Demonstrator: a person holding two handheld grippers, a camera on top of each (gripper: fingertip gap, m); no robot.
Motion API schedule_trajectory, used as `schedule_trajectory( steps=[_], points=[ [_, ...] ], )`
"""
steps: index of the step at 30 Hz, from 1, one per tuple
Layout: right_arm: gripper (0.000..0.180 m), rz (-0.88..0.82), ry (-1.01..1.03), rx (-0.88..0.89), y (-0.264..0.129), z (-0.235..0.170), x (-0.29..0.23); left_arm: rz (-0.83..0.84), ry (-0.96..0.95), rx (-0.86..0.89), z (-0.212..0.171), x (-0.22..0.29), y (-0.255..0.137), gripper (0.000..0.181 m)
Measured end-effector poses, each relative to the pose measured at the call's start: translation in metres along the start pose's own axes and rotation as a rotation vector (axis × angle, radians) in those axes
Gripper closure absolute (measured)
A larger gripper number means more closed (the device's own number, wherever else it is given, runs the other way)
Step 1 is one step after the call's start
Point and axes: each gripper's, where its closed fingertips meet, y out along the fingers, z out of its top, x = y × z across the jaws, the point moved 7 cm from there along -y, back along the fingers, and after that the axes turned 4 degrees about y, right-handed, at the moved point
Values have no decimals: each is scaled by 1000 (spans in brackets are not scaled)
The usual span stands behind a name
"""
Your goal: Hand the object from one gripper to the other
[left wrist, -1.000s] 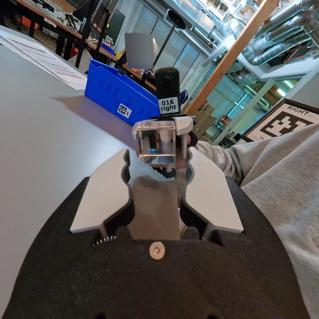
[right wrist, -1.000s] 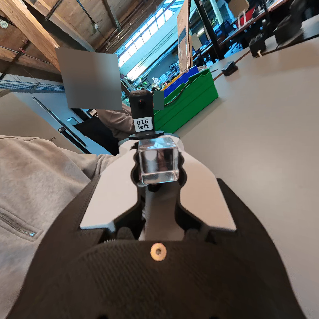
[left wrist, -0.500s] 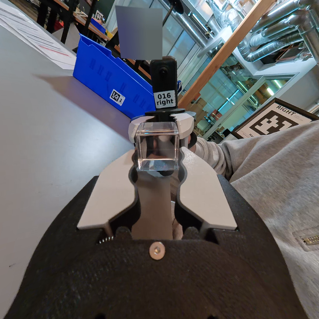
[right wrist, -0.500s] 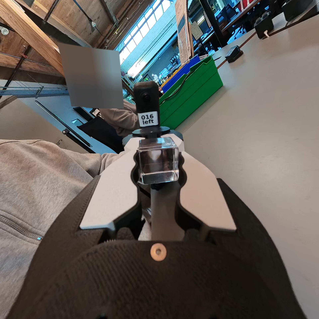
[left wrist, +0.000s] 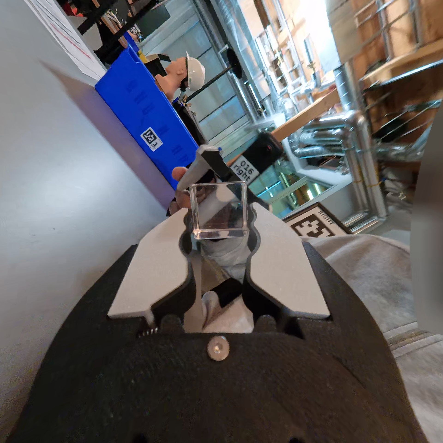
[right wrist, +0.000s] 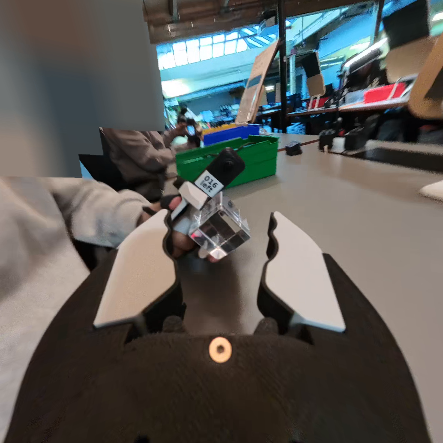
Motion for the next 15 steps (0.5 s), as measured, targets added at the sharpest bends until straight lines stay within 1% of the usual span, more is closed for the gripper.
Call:
schedule_trajectory(
  steps=[2,3,5,8,10,11,15],
  points=[
    [109,-56,-208,-67,2,-1,-7,-17,-44,10,-1,-1,0,136],
    [110,-76,-302,-93,3,-3,-10,-27,-63,14,-2,-2,1,136],
    [113,-104,-438,-135,6,-5,-16,-53,-103,21,-3,-1,2,136],
    [114,-108,-509,-181,11,-10,-22,-76,-134,14,-7,1,5,136],
    [123,-114,-539,-191,11,-11,-23,-83,-134,-3,-10,2,8,136],
    [131,-116,-550,-195,11,-11,-23,-88,-132,-10,-11,3,9,136],
    [133,-107,-546,-202,10,-8,-25,-109,-139,-11,-12,5,10,136]
  ],
)
